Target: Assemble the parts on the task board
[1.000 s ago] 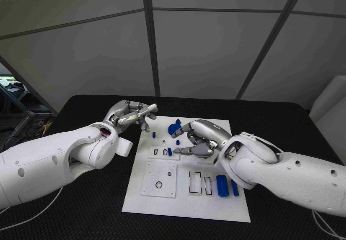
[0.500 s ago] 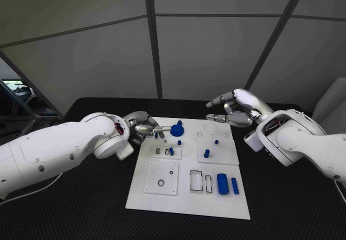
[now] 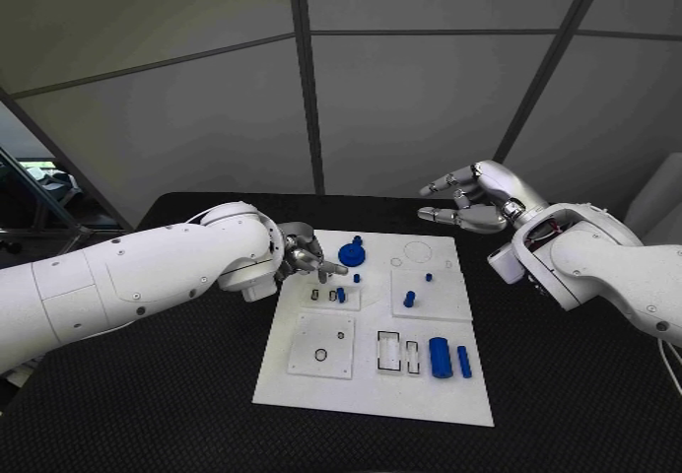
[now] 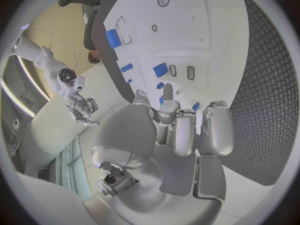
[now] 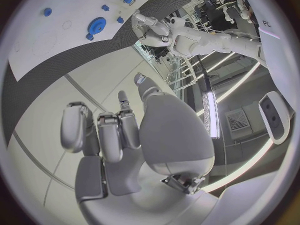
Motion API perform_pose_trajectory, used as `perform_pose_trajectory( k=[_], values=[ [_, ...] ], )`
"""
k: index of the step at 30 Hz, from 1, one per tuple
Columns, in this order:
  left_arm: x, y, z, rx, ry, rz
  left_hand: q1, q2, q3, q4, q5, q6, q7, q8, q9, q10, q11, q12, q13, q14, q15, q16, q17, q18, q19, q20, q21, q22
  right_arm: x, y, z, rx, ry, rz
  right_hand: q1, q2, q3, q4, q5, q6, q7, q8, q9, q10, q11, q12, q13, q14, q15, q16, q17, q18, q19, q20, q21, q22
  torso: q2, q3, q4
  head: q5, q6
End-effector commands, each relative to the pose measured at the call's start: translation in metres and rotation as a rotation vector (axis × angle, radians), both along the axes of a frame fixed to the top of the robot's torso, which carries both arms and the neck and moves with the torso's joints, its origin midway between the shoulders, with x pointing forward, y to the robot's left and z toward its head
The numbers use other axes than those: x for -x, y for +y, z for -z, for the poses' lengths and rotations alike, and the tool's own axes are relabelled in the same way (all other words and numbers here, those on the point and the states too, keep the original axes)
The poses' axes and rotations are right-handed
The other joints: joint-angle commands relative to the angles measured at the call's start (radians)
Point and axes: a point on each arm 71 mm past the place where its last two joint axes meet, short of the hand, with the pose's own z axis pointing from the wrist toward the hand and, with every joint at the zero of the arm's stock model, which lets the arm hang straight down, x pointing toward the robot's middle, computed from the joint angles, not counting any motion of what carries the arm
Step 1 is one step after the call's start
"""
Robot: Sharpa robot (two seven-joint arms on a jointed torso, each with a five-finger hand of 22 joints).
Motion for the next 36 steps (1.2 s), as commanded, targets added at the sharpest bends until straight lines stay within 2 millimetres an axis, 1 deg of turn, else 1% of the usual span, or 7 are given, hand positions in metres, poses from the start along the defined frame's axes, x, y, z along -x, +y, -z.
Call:
perform_pose_trajectory(
  k=[1,8,12,17,23,29,36],
  values=[
    [-0.002,-0.001,0.003,-0.106,0.011,0.025,-0.006,-0.004,-0.005,0.0,-0.001,-0.007,-0.001,0.006,0.004,0.003,-0.002,0.006,0.001,0.071,-0.005,0.005,0.17,-0.003,0.007,0.0,0.007,0.007,-0.002,0.0,0.0,-0.003,0.011,0.003,-0.002,0.008,0.0,-0.004,0.007,0.007,0.003,0.002,-0.001,-0.003,-0.006,-0.003,0.119,0.089,-0.007,-0.006,0.199,0.014,-0.003,-0.002,-0.003,-0.001,0.001,0.0004,-0.0007,0.0,-0.004],
    [-0.004,-0.013,0.007,-0.123,0.021,0.049,-0.007,-0.004,-0.008,0.0,-0.001,-0.009,-0.002,0.01,0.01,0.007,-0.003,0.012,0.009,0.071,-0.005,0.006,0.171,-0.005,0.014,0.0,0.014,0.021,-0.005,0.001,0.001,0.008,0.017,0.004,-0.002,0.008,0.0,-0.004,0.007,0.007,0.003,0.002,-0.001,-0.004,-0.006,-0.004,0.118,0.088,-0.007,-0.008,0.197,0.015,-0.004,-0.002,-0.005,-0.004,0.002,-0.001,-0.0003,0.002,-0.007],
    [-0.004,-0.02,0.01,-0.131,0.03,0.065,-0.007,-0.003,-0.009,0.0,0.0,-0.01,-0.002,0.012,0.013,0.008,-0.003,0.014,0.011,0.071,-0.005,0.006,0.171,-0.007,0.017,-0.001,0.018,0.027,-0.006,0.001,0.002,0.015,0.026,0.004,-0.002,0.008,0.0,-0.003,0.007,0.007,0.003,0.003,-0.001,-0.004,-0.006,-0.004,0.118,0.088,-0.007,-0.008,0.196,0.015,-0.006,-0.002,-0.006,-0.006,0.005,-0.0033,0.0002,-0.001,-0.001],
    [-0.004,-0.025,0.013,-0.14,0.04,0.082,-0.003,-0.001,-0.01,-0.001,0.0,-0.013,-0.002,0.014,0.018,0.006,-0.003,0.012,0.009,0.07,-0.005,0.005,0.17,-0.007,0.017,-0.001,0.018,0.028,-0.008,0.002,0.003,0.019,0.032,0.005,-0.003,0.008,-0.001,-0.003,0.006,0.007,0.003,0.002,-0.001,-0.006,-0.006,-0.007,0.115,0.087,-0.007,-0.011,0.19,0.017,-0.011,-0.002,-0.011,-0.014,0.006,-0.002,-0.0015,0.0,-0.005],
    [-0.004,-0.03,0.015,-0.149,0.051,0.097,0.01,0.006,-0.008,-0.005,0.004,-0.023,-0.001,0.019,0.03,-0.002,-0.002,0.006,0.002,0.068,-0.004,-0.002,0.164,-0.006,0.013,0.0,0.016,0.024,-0.008,0.002,0.004,0.021,0.037,0.006,-0.003,0.009,-0.001,-0.003,0.006,0.007,0.003,0.002,-0.001,-0.006,-0.006,-0.007,0.115,0.086,-0.007,-0.012,0.187,0.018,-0.013,-0.002,-0.012,-0.016,0.005,-0.0037,0.0002,-0.005,-0.006],
    [-0.004,-0.032,0.015,-0.152,0.055,0.104,0.019,0.01,-0.007,-0.006,0.008,-0.028,-0.001,0.023,0.039,-0.003,-0.002,0.008,0.005,0.068,-0.004,-0.002,0.164,-0.006,0.014,0.0,0.018,0.027,-0.008,0.004,0.005,0.031,0.046,0.001,-0.006,0.008,-0.003,-0.001,0.0,0.003,0.003,-0.001,-0.003,-0.014,-0.006,-0.018,0.105,0.082,-0.007,-0.021,0.172,0.021,-0.024,-0.003,-0.023,-0.034,0.006,-0.0022,-0.0013,-0.006,-0.006],
    [-0.005,-0.035,0.015,-0.148,0.051,0.103,0.031,0.016,-0.004,-0.01,0.011,-0.032,-0.001,0.028,0.049,-0.003,-0.002,0.009,0.007,0.068,-0.004,-0.002,0.165,-0.006,0.015,0.0,0.019,0.03,-0.009,0.006,0.006,0.039,0.053,-0.004,-0.006,0.008,-0.004,-0.001,-0.002,0.002,0.003,-0.002,-0.004,-0.015,-0.006,-0.019,0.103,0.081,-0.008,-0.023,0.168,0.022,-0.027,-0.003,-0.026,-0.039,0.006,-0.0035,-0.0005,-0.008,-0.01]
  ],
)
